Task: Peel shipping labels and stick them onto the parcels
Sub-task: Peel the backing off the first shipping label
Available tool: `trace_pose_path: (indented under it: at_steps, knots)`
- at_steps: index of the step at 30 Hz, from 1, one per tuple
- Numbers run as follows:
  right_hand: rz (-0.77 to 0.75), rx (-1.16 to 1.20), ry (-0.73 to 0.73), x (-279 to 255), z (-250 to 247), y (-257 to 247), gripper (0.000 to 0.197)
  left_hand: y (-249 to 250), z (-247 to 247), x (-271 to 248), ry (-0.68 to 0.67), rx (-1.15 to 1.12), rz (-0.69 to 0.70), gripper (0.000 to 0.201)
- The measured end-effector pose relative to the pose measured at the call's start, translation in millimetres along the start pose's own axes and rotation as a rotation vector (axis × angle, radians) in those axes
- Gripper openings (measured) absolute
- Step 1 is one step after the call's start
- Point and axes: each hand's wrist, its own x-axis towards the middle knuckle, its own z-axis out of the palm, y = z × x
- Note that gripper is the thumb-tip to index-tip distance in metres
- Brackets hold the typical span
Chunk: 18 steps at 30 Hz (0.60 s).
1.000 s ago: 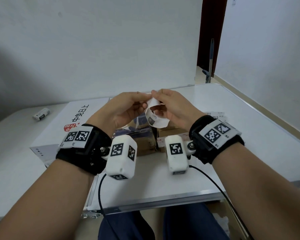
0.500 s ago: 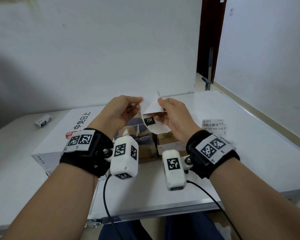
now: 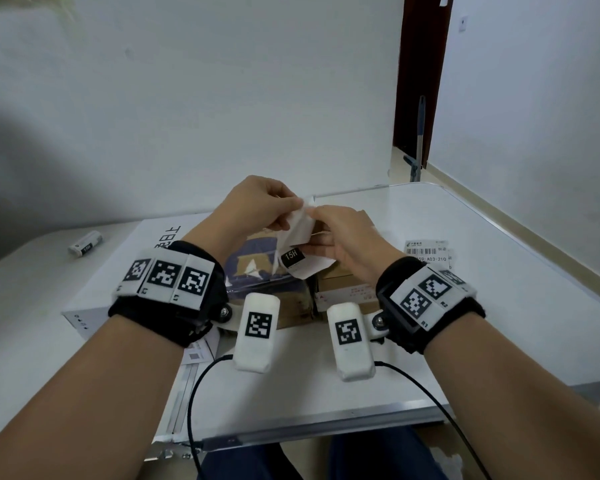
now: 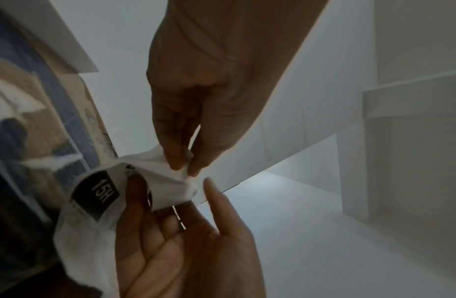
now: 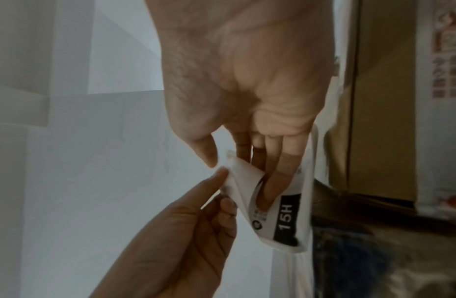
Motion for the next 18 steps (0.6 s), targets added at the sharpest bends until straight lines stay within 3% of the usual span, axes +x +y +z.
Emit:
trace_pose_path:
  at_steps: [3, 8, 14, 18]
  knots:
    - [0.013, -0.070, 0.075, 3.8, -1.3, -3.7, 0.037, -0.2, 4.1, 0.2, -0.081, -0.064, -0.024, 0.017]
    - [-0.118, -0.271, 0.185, 10.0, -4.1, 0.2, 0.037, 2.7, 3.9, -0.6, -0.162, -0.224, -0.097, 0.017]
    - [-0.197, -0.198, 0.238, 6.2, 0.3, 4.5, 0.037, -0.1, 4.1, 1.9, -0.104, -0.337, -0.164, 0.010]
    - [-0.264, -0.251, 0.290, 10.0, 2.2, 6.3, 0.044, -3.3, 1.4, 2.4, -0.055, -0.287, -0.120, 0.014]
